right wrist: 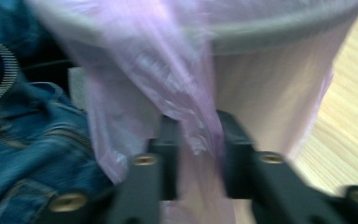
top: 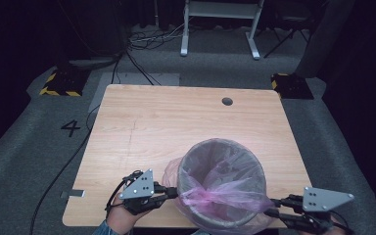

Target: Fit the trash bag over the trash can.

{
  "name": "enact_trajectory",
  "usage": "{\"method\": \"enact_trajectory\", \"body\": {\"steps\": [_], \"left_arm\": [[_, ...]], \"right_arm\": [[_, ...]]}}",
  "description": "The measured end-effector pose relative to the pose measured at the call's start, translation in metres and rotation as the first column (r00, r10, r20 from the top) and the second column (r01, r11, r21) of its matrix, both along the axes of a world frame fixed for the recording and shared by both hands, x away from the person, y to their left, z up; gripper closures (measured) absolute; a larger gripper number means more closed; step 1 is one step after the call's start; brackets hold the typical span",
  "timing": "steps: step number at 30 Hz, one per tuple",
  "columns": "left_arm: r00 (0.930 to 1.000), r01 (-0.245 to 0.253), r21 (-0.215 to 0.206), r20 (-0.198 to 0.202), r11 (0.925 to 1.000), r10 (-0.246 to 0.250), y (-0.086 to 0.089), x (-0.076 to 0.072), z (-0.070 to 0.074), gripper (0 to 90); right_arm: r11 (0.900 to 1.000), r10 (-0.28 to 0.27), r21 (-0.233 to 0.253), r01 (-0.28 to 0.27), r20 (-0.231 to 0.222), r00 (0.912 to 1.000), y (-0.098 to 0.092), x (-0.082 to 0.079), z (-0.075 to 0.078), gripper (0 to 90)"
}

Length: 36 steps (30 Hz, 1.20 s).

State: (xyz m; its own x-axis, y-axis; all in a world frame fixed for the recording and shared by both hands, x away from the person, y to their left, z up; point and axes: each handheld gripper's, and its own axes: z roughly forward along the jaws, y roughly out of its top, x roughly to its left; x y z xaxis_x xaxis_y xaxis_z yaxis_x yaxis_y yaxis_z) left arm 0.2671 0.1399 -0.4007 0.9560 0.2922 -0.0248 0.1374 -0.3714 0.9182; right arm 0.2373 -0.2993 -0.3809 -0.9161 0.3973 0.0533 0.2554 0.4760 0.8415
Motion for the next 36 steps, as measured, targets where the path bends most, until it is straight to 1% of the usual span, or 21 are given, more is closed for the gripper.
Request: {"method": "enact_trajectory", "body": {"steps": [1,3,4,5,8,11,13,15,18,20,22,23,24,26,27,29,31,32,33,35,36], "left_arm": [[1.0000,-0.002,-0.001,-0.002,1.0000,0.002,0.000,0.002,0.000,89.6],[0.9999,-0.008,-0.002,-0.007,1.0000,0.008,-0.002,0.008,0.000,89.6],[0.9999,-0.015,0.006,0.003,0.9999,0.015,-0.003,0.012,0.000,89.7],[0.9998,-0.022,0.008,0.001,0.9997,0.022,-0.003,0.016,0.000,89.7],[0.9992,-0.038,0.010,-0.014,0.9992,0.039,-0.004,0.028,-0.002,89.8],[0.9979,-0.058,0.036,-0.025,0.9977,0.059,-0.006,0.039,-0.008,89.8],[0.9976,-0.060,0.048,-0.032,0.9971,0.061,-0.007,0.044,-0.012,89.8],[0.9971,-0.065,0.075,-0.034,0.9951,0.068,-0.009,0.047,-0.015,89.8],[0.9951,-0.074,0.110,-0.056,0.9912,0.081,-0.011,0.052,-0.024,89.8],[0.9919,-0.087,0.117,-0.081,0.9893,0.097,-0.009,0.055,-0.031,89.8],[0.9873,-0.100,0.109,-0.113,0.9890,0.112,-0.004,0.060,-0.038,89.8],[0.9847,-0.113,0.110,-0.120,0.9875,0.126,-0.002,0.062,-0.041,89.8],[0.9826,-0.130,0.121,-0.117,0.9841,0.145,-0.001,0.063,-0.043,89.9],[0.9802,-0.123,0.092,-0.144,0.9881,0.136,0.002,0.065,-0.045,89.9],[0.9801,-0.120,0.087,-0.148,0.9889,0.132,0.003,0.064,-0.045,89.9],[0.9807,-0.135,0.098,-0.129,0.9860,0.147,0.002,0.063,-0.044,89.9],[0.9792,-0.166,0.089,-0.103,0.9821,0.175,0.004,0.063,-0.039,89.8],[0.9764,-0.190,0.065,-0.093,0.9797,0.195,0.006,0.064,-0.036,89.8],[0.9751,-0.199,0.047,-0.091,0.9789,0.202,0.008,0.065,-0.034,89.7],[0.9691,-0.226,0.007,-0.101,0.9742,0.225,0.013,0.069,-0.030,89.7],[0.9682,-0.231,0.004,-0.098,0.9729,0.230,0.014,0.071,-0.028,89.7]], "right_arm": [[1.000,-0.003,-0.006,0.003,-0.006,1.0000,0.002,0.006,-0.002,86.7],[1.000,-0.008,-0.008,0.008,-0.023,0.9997,0.005,0.018,-0.006,88.9],[1.000,-0.012,-0.013,0.012,-0.030,0.9995,0.006,0.024,-0.008,89.2],[1.000,-0.022,-0.018,0.021,-0.035,0.9991,0.006,0.031,-0.011,89.3],[0.999,-0.042,-0.034,0.040,-0.058,0.9974,0.006,0.049,-0.020,89.5],[0.997,-0.068,-0.046,0.065,-0.075,0.9948,0.004,0.063,-0.031,89.5],[0.996,-0.083,-0.051,0.079,-0.087,0.9927,0.004,0.070,-0.038,89.6],[0.994,-0.096,-0.069,0.089,-0.097,0.9907,0.004,0.075,-0.046,89.6],[0.989,-0.117,-0.104,0.104,-0.126,0.9852,0.004,0.084,-0.062,89.6],[0.988,-0.130,-0.099,0.117,-0.146,0.9807,0.002,0.087,-0.070,89.6],[0.987,-0.146,-0.097,0.132,-0.157,0.9768,-0.002,0.090,-0.074,89.6],[0.986,-0.152,-0.094,0.138,-0.157,0.9758,-0.004,0.091,-0.076,89.6],[0.985,-0.157,-0.091,0.143,-0.166,0.9735,-0.005,0.093,-0.077,89.5],[0.981,-0.180,-0.103,0.164,-0.165,0.9697,-0.008,0.097,-0.079,89.5],[0.980,-0.183,-0.105,0.166,-0.173,0.9678,-0.008,0.098,-0.080,89.5],[0.982,-0.174,-0.110,0.155,-0.195,0.9652,-0.008,0.101,-0.082,89.4],[0.980,-0.170,-0.133,0.145,-0.199,0.9652,-0.006,0.103,-0.083,89.3],[0.978,-0.175,-0.153,0.145,-0.212,0.9613,-0.004,0.104,-0.085,89.2],[0.974,-0.180,-0.174,0.143,-0.219,0.9590,-0.003,0.105,-0.087,89.1],[0.970,-0.194,-0.188,0.153,-0.226,0.9546,-0.003,0.106,-0.089,89.1],[0.970,-0.199,-0.184,0.158,-0.228,0.9532,-0.004,0.107,-0.088,89.1]]}}
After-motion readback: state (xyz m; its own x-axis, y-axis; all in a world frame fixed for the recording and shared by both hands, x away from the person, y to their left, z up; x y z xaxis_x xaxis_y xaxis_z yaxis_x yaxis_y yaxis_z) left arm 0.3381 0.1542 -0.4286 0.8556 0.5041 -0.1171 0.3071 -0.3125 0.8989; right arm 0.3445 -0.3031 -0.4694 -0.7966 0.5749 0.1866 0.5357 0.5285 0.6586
